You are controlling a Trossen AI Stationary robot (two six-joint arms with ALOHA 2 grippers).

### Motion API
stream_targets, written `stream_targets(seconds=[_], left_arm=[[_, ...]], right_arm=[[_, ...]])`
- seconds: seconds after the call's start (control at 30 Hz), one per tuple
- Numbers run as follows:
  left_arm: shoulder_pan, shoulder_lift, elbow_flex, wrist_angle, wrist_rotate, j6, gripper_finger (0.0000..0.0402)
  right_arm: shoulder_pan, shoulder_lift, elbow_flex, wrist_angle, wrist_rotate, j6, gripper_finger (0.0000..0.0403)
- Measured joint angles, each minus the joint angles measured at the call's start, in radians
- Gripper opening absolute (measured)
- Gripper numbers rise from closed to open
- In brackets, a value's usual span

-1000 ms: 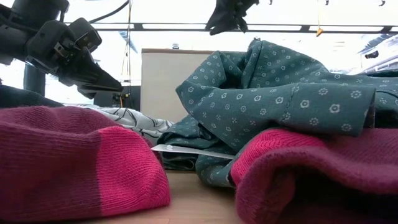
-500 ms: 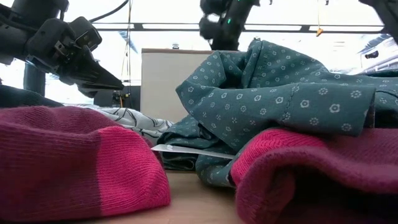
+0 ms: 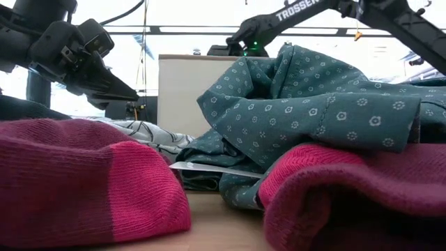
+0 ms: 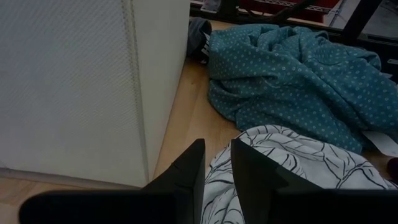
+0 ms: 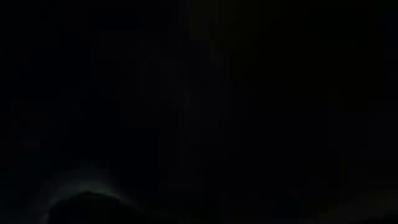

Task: Sort clothes
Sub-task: Put the blue shirt into the laundry organizer

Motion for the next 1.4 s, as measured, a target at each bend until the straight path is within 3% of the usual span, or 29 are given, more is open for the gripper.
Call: stream_targets(seconds=[0.2, 0.53, 0.83, 1.03, 1.2, 1.4], left_arm=[[0.0, 0.0, 0.0, 0.0, 0.0, 0.0, 0.0083], [0.0, 0.0, 0.0, 0.001, 0.0, 0.0, 0.0083], [0.0, 0.0, 0.0, 0.001, 0.0, 0.0, 0.0083], [0.0, 0.0, 0.0, 0.001, 0.0, 0.0, 0.0083], [0.0, 0.0, 0.0, 0.001, 0.0, 0.0, 0.0083], [0.0, 0.0, 0.0, 0.001, 0.0, 0.0, 0.0083]], right_arm=[[-0.01, -0.048, -0.008, 0.0, -0.023, 0.002, 0.0007], [-0.008, -0.289, -0.008, 0.004, -0.022, 0.002, 0.0029], [0.003, -0.423, -0.007, -0.007, 0.172, -0.203, 0.0008], [0.004, -0.374, -0.006, -0.136, 0.314, -0.269, 0.0004], [0.0, -0.271, -0.007, -0.254, 0.333, -0.273, 0.0004], [0.013, -0.139, -0.007, -0.241, 0.329, -0.3, 0.0004]])
